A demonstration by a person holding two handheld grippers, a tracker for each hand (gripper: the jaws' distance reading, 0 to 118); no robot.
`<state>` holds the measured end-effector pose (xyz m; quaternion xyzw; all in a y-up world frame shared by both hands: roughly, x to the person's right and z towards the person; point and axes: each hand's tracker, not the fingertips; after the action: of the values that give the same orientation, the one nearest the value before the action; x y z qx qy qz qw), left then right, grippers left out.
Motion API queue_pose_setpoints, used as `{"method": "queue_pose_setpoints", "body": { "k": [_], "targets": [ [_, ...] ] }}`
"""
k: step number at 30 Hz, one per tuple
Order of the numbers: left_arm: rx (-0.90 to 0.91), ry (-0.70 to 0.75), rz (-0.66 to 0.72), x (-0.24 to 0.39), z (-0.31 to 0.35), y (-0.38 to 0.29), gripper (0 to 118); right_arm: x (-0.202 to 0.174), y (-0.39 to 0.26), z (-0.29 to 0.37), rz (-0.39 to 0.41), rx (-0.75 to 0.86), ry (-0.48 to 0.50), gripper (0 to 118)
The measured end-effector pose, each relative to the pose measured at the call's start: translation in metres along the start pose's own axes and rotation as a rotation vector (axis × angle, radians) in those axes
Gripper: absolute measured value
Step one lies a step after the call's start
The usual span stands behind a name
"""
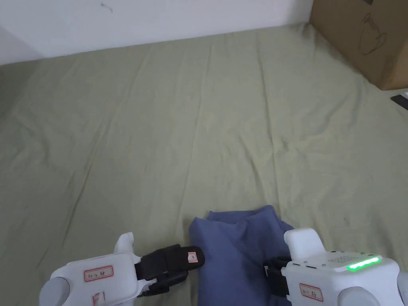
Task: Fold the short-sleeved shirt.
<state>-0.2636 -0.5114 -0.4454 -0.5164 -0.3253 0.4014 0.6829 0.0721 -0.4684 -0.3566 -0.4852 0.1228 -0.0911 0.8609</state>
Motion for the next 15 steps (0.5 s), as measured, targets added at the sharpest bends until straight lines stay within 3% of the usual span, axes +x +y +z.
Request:
{"method": "queue_pose_setpoints", "body": {
  "k": [3,9,10,11,12,13,15],
  "targets": [
    [-0.011,-0.037,0.009,-0.001,-0.011,-0.001,86,0.002,0.0,0.0,-0.011,-0.002,0.006,0],
    [-0.163,-0.059,-0.077,0.011,-0.04,-0.003,87,0.003,0.001,-0.001,-0.015,-0.006,0.013,0],
    [-0.193,-0.065,-0.086,0.012,-0.043,-0.002,83,0.003,0.001,-0.001,-0.016,-0.006,0.013,0],
    [-0.163,-0.029,-0.088,0.015,-0.042,-0.002,69,0.003,0.001,-0.001,-0.018,-0.007,0.014,0],
    [-0.149,0.04,-0.102,0.016,-0.041,-0.001,38,0.003,0.001,0.0,-0.02,-0.007,0.014,0],
    [-0.16,0.067,-0.09,0.012,-0.04,0.001,25,0.003,0.001,-0.001,-0.021,-0.007,0.014,0],
    [-0.172,-0.022,-0.027,0.002,-0.035,0.002,24,0.003,0.002,0.0,-0.033,-0.004,0.024,0]
  ]
}}
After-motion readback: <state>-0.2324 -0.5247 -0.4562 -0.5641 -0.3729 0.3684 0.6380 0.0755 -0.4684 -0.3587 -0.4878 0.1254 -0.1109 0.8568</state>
